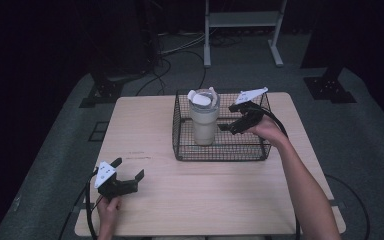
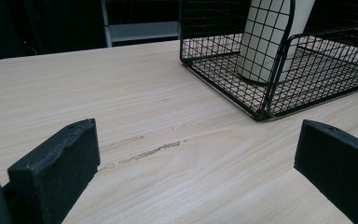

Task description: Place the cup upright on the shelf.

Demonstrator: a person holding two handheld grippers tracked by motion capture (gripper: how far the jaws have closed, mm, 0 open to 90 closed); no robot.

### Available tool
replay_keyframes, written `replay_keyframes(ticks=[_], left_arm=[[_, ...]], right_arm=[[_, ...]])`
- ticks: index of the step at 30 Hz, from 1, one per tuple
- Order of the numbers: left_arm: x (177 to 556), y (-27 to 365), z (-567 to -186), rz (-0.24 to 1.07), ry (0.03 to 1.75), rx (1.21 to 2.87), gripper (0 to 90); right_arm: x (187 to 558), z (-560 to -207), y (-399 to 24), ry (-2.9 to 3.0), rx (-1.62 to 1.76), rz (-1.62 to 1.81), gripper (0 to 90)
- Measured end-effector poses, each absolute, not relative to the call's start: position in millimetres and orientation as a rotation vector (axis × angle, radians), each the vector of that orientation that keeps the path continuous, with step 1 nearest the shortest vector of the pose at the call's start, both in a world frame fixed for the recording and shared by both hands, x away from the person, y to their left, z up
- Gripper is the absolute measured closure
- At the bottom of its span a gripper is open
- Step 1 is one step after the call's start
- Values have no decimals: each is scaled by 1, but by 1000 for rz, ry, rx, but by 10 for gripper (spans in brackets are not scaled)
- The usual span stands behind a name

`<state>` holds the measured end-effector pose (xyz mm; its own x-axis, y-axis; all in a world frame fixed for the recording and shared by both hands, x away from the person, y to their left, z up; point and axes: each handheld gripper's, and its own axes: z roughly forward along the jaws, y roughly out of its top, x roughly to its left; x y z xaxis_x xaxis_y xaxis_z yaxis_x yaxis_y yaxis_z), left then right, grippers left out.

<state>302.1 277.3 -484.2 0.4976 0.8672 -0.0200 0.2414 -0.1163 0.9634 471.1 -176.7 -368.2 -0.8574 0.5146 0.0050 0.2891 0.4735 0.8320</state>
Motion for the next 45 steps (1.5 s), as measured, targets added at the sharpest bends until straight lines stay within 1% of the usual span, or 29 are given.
replay_keyframes(ticks=[8, 23, 45], left_arm=[[302, 277, -484, 712, 964, 1643, 0], [302, 277, -484, 713, 963, 1646, 0], [303, 276, -484, 717, 965, 1652, 0]], right_arm=[[458, -355, -190, 2451, 677, 1327, 87], [440, -341, -198, 2445, 639, 1324, 87], [406, -342, -219, 2446, 600, 1316, 87]])
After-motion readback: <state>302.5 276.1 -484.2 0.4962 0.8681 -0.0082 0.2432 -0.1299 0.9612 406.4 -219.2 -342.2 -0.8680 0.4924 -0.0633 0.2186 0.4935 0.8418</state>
